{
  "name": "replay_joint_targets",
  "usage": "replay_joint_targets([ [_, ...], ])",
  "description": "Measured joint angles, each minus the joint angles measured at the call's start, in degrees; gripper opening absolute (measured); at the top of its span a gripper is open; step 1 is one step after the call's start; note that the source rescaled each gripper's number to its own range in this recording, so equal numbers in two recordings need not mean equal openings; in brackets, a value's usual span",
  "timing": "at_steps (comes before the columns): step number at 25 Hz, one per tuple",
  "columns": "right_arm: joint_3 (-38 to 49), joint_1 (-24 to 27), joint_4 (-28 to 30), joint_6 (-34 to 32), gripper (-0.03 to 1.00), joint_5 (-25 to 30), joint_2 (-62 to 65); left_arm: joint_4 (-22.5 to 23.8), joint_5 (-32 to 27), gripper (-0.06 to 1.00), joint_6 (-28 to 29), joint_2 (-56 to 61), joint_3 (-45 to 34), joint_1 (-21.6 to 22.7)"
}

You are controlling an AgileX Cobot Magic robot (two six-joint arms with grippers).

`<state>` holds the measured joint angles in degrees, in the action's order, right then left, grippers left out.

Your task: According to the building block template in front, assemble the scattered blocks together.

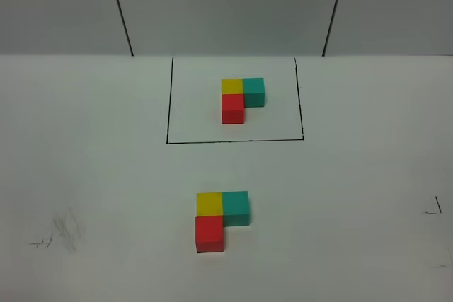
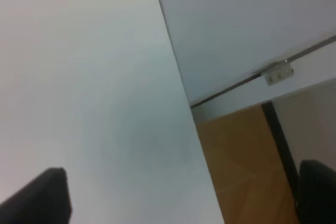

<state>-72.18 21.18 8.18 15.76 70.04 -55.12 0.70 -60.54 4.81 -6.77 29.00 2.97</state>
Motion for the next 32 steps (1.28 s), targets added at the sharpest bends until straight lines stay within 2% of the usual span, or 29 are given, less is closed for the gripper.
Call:
replay_joint_targets([
  [3, 3.5, -0.4, -3.5, 0.0, 0.92, -0.2, 5.7, 0.0, 0.0, 1.00, 0.0, 0.0, 0.0, 0.0],
  [6, 7.2, -3.6, -5.5, 0.8, 0.92, -1.5, 11.1, 0.0, 0.0, 1.00, 0.0, 0.0, 0.0, 0.0],
  [13, 12.0, -12.1, -6.0, 1.1, 0.92, -1.5, 16.4, 0.0, 0.0, 1.00, 0.0, 0.0, 0.0, 0.0],
  [19, 17.6, -18.1, -6.1, 1.0, 0.92, -4.7, 22.1, 0.0, 0.0, 1.00, 0.0, 0.0, 0.0, 0.0],
  [24, 23.6, -20.3, -6.1, 1.0, 0.92, -7.6, 29.5, 0.0, 0.0, 1.00, 0.0, 0.0, 0.0, 0.0],
  [32, 33.5, -20.7, -9.0, 0.9, 0.92, -10.5, 42.3, 0.0, 0.0, 1.00, 0.0, 0.0, 0.0, 0.0],
])
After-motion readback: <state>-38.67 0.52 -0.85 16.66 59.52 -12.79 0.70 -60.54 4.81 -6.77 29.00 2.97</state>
